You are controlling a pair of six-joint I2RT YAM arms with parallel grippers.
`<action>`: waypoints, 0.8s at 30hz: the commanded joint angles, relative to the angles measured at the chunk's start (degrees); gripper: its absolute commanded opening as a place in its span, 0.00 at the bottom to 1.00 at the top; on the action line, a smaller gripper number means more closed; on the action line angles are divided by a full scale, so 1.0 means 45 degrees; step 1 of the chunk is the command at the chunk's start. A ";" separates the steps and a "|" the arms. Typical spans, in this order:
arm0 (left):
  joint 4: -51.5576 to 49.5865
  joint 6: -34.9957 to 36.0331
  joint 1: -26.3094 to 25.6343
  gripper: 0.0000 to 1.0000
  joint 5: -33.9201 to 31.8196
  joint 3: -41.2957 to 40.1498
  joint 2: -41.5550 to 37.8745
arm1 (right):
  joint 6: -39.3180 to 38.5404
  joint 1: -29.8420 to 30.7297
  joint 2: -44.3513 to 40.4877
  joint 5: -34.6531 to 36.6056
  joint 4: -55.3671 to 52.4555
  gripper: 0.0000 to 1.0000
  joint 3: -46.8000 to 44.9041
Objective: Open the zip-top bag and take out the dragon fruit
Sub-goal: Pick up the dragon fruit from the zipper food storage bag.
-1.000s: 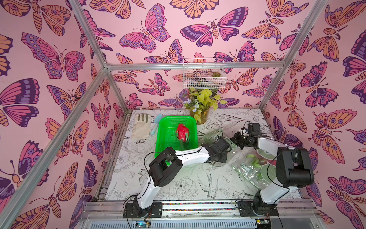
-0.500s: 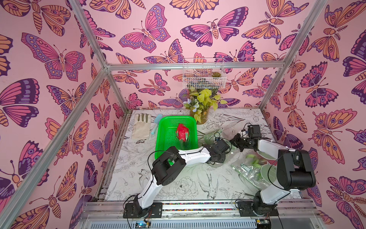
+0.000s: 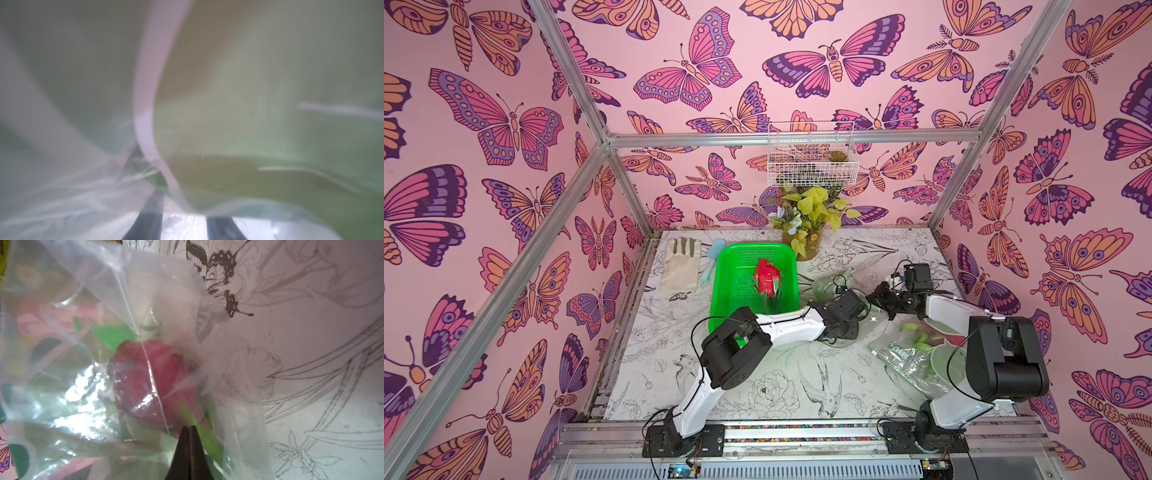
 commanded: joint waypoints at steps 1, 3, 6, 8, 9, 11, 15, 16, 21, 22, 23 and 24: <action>0.0255 -0.0226 0.0025 0.31 0.0244 -0.0136 -0.0258 | -0.0171 0.0134 -0.0279 0.0118 -0.0325 0.00 0.0016; 0.0352 -0.0376 0.0032 0.31 0.0360 -0.0182 -0.0238 | -0.0225 0.0134 -0.0359 0.0185 -0.0414 0.00 0.0016; 0.0579 -0.0527 0.0103 0.32 0.0189 -0.0365 -0.0166 | -0.0201 0.0134 -0.0390 0.0119 -0.0441 0.00 -0.0003; 0.0703 -0.0600 0.0267 0.33 0.0342 -0.0390 -0.0012 | -0.0201 0.0134 -0.0383 0.0118 -0.0423 0.00 -0.0023; 0.0720 -0.0706 0.0373 0.33 0.0450 -0.0373 0.0047 | -0.0201 0.0134 -0.0395 0.0091 -0.0439 0.00 -0.0041; 0.0753 -0.0903 0.0474 0.37 0.0386 -0.0370 0.0129 | -0.0182 0.0134 -0.0382 0.0050 -0.0413 0.00 -0.0082; 0.0859 -0.0998 0.0519 0.38 0.0191 -0.0256 0.0275 | -0.0079 0.0139 -0.0378 -0.0057 -0.0304 0.00 -0.0179; 0.0883 -0.1013 0.0536 0.38 0.0195 -0.0189 0.0331 | -0.0108 0.0135 -0.0379 -0.0041 -0.0352 0.00 -0.0179; 0.0868 -0.1290 0.0655 0.35 0.0293 -0.0115 0.0537 | -0.0103 0.0134 -0.0378 -0.0145 -0.0378 0.00 -0.0291; 0.0871 -0.1291 0.0656 0.35 0.0231 -0.0116 0.0523 | -0.0091 0.0134 -0.0770 -0.0172 -0.0366 0.00 -0.0331; 0.0866 -0.1291 0.0656 0.35 0.0152 -0.0102 0.0563 | -0.0069 0.0134 -0.0819 -0.0221 -0.0330 0.00 -0.0383; 0.0871 -0.1282 0.0674 0.34 0.0110 -0.0079 0.0605 | -0.0054 0.0134 -0.0843 -0.0261 -0.0305 0.00 -0.0412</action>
